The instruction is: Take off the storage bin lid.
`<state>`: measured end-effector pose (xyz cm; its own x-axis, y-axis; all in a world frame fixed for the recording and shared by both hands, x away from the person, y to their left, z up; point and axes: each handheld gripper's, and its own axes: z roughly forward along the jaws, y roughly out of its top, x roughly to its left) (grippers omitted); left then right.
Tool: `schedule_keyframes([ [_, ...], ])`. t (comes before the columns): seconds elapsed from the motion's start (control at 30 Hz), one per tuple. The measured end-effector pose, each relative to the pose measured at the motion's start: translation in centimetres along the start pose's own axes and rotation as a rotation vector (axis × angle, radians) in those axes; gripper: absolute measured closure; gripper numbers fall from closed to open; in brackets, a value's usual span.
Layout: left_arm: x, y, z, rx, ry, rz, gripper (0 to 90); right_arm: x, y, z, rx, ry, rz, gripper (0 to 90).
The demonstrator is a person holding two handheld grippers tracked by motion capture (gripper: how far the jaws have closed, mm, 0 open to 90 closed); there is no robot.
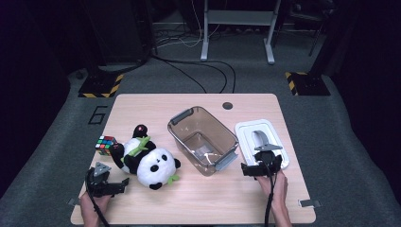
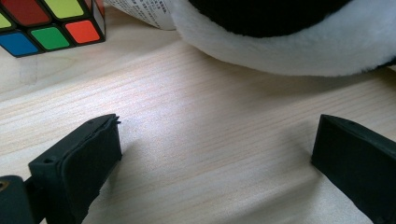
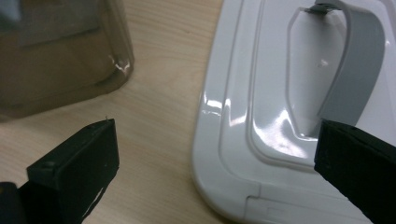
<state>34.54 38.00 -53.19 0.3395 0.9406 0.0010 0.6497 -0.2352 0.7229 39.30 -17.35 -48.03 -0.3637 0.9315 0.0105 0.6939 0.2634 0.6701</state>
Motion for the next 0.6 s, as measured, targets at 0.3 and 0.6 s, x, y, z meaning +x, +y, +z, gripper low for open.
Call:
schedule_keyframes([
  [0.3, 0.0, 0.0, 0.0, 0.000, 0.001, 0.000, 1.0, 3.4, -2.9, 0.0, -0.035, 0.043, -0.055, 0.0],
  [0.6, 0.0, 0.0, 0.0, -0.001, 0.000, -0.001, 1.0, 6.6, -4.6, 1.5, -0.011, 0.099, -0.163, 0.0],
])
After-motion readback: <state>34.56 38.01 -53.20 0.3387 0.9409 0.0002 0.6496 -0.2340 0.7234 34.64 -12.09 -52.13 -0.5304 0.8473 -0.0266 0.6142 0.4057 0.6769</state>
